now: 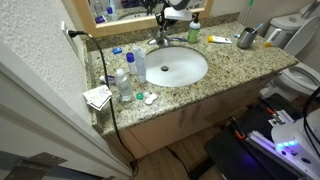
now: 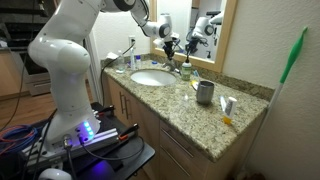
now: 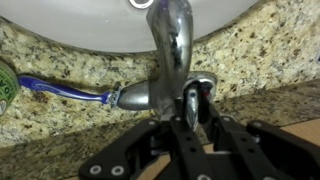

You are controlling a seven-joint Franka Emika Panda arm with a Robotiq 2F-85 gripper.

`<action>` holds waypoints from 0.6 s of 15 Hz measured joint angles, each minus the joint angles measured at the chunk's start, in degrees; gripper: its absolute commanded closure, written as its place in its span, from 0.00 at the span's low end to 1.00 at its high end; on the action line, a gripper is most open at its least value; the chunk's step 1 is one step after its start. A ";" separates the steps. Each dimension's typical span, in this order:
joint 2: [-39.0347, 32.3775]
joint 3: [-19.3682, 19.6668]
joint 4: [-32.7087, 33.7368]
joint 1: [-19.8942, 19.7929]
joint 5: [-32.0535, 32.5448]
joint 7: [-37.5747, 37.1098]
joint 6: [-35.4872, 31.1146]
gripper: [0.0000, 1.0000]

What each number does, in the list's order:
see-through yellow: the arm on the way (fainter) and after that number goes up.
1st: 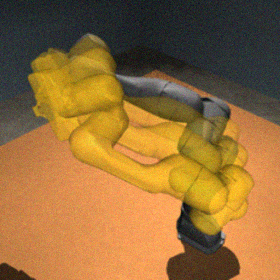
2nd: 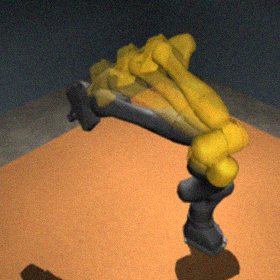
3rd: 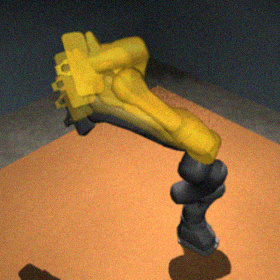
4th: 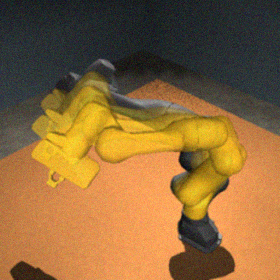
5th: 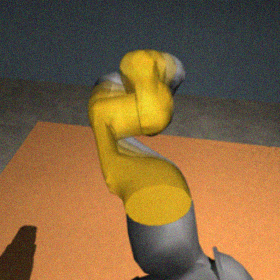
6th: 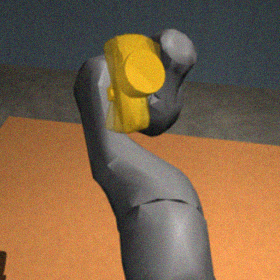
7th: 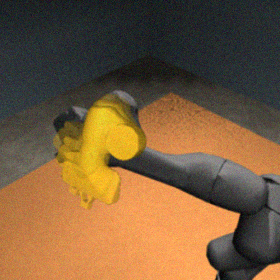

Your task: Open the tap

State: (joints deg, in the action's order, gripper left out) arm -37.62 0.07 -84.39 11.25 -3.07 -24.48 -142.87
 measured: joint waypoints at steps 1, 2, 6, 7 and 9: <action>0.01 -0.37 0.10 -0.55 -1.64 0.19 0.01 0.94; 0.05 -0.86 0.17 -1.22 -3.30 0.39 0.00 0.94; 3.06 -2.66 0.30 -3.74 -9.05 1.02 1.30 0.94; 4.86 -3.22 0.34 -4.16 -10.46 1.04 1.99 0.94; 8.76 -3.96 0.34 -4.39 -12.71 0.98 4.06 0.50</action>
State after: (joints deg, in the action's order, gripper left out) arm -28.86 -3.90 -84.05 6.86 -15.78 -23.50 -138.80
